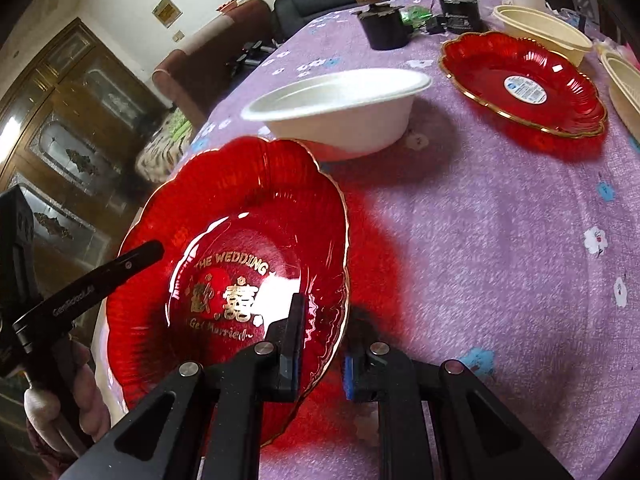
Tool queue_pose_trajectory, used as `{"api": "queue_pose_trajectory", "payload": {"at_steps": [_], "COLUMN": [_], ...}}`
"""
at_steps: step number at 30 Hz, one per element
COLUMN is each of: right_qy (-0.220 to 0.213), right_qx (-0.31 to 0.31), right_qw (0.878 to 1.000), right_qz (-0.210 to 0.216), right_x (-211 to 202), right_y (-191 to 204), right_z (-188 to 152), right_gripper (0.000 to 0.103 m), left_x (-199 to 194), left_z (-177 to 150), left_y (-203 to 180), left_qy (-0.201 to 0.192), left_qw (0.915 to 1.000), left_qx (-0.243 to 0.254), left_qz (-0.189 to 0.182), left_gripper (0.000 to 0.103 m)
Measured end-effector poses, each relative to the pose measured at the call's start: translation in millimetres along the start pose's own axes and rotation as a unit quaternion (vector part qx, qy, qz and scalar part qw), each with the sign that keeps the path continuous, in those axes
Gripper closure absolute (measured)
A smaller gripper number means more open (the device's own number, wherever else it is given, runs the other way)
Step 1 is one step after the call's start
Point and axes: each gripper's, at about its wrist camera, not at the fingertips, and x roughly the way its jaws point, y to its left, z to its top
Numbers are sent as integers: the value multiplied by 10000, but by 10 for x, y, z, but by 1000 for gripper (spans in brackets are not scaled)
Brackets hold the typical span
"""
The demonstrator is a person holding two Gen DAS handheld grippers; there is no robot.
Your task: Organize plates and bowls
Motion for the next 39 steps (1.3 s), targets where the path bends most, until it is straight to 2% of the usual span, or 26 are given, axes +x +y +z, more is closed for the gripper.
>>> {"api": "queue_pose_trajectory", "payload": {"at_steps": [3,6,7,9,10,14,16,17,20,25,30,33,35,36,37,38,39], "right_qy": [44,-45,-28,-118,-182,-517,-707,-777,-930,-1016,-979,-893,-821,-803,-783,-758,-722], "right_qx": [-97,62,97,129,136,244,337,390,628,949,1062,1045,1045,1039,1024,1007,1000], "right_qw": [9999,9994,9990,9984,9984,9968,9957,9953,9933,9898,9891,9902,9909,9911,9914,9918,9920], "right_qz": [111,343,429,542,524,561,485,424,274,297,276,228,214,224,226,228,261], "right_x": [38,26,15,-60,-113,-356,-453,-481,-509,-410,-237,-140,-77,-55,-25,0,26], "right_y": [49,30,-6,-51,-90,-244,-340,-374,-531,-648,-713,-730,-745,-753,-755,-752,-755], "right_z": [-36,-9,8,8,-8,21,60,103,246,479,670,743,766,775,785,791,801], "right_gripper": [85,82,78,60,59,58,58,58,58,58,58,58,58,59,60,69,80], "left_x": [9,-12,-55,-147,-226,-492,-589,-625,-622,-295,324,633,808,867,938,999,1030], "left_z": [-62,-100,-108,-109,-103,9,106,180,401,838,1095,1180,1216,1221,1224,1215,1210], "left_y": [95,210,238,268,295,357,324,284,120,-411,-879,-1016,-1081,-1099,-1130,-1155,-1170], "left_qy": [129,216,194,110,31,-299,-445,-503,-495,-146,557,811,938,999,1107,1212,1285], "left_qw": [9999,9995,9996,9998,9999,9995,9989,9986,9983,9964,9936,9924,9915,9907,9891,9873,9860], "left_qx": [-77,-196,-188,-147,-112,-76,-26,11,100,391,668,741,791,818,868,914,942], "left_qz": [-16,-96,-107,-99,-81,-81,-114,-144,-282,-733,-719,-550,-436,-430,-443,-469,-498], "left_gripper": [73,71,70,64,60,54,42,39,35,34,34,35,36,44,56,63,78]}}
